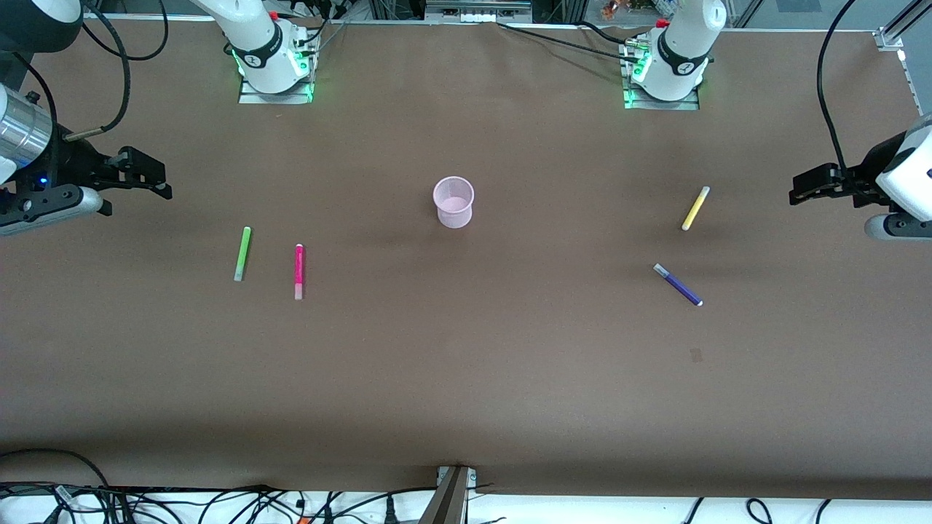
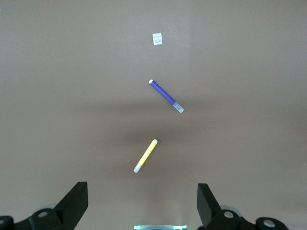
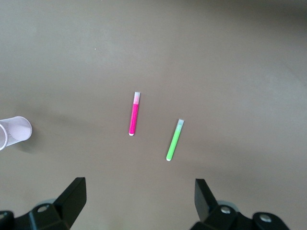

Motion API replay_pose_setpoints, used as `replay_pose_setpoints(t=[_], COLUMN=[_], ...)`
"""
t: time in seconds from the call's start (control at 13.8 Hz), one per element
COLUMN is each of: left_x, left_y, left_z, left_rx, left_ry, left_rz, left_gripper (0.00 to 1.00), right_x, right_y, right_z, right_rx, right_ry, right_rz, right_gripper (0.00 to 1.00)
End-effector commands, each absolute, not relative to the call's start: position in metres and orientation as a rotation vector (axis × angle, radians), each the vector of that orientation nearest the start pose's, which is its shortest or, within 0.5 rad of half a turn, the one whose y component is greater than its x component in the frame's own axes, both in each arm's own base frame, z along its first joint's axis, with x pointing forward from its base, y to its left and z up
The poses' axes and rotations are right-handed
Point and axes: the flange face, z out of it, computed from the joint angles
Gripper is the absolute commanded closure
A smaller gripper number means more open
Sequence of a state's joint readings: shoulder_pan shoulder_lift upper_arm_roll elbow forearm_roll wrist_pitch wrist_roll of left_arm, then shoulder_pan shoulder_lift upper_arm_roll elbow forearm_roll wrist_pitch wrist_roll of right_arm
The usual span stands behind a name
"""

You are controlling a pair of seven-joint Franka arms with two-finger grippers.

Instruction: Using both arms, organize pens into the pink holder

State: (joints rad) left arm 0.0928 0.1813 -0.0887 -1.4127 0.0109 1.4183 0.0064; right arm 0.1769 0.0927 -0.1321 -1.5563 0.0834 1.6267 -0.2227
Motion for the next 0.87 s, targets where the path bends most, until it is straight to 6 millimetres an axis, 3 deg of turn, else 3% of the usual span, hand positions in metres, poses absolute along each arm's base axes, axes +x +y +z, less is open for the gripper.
replay_pose_setpoints(t=[0.0,0.14,0.29,0.58,0.8], left_x=[0.594,0.594,0.595,0.590,0.583], left_y=[0.010,0.018,0.018,0.015,0.014], left_z=[0.561,0.536,0.505,0.433,0.383], left_rx=[-3.150,-3.145,-3.127,-3.084,-3.013], left_ry=[-0.011,-0.081,-0.218,-0.481,-0.795], left_rz=[0.328,0.353,0.360,0.318,0.254], left_gripper=[0.00,0.00,0.00,0.00,0.00], right_x=[0.586,0.587,0.586,0.585,0.584], right_y=[0.039,0.040,0.064,0.065,0.064], right_z=[0.589,0.590,0.595,0.595,0.595], right_rx=[-3.054,-3.078,-3.100,-3.114,-3.105], right_ry=[-0.433,-0.446,-0.508,-0.514,-0.502], right_rz=[0.005,-0.006,-0.021,-0.012,-0.008], right_gripper=[0.00,0.00,0.00,0.00,0.00])
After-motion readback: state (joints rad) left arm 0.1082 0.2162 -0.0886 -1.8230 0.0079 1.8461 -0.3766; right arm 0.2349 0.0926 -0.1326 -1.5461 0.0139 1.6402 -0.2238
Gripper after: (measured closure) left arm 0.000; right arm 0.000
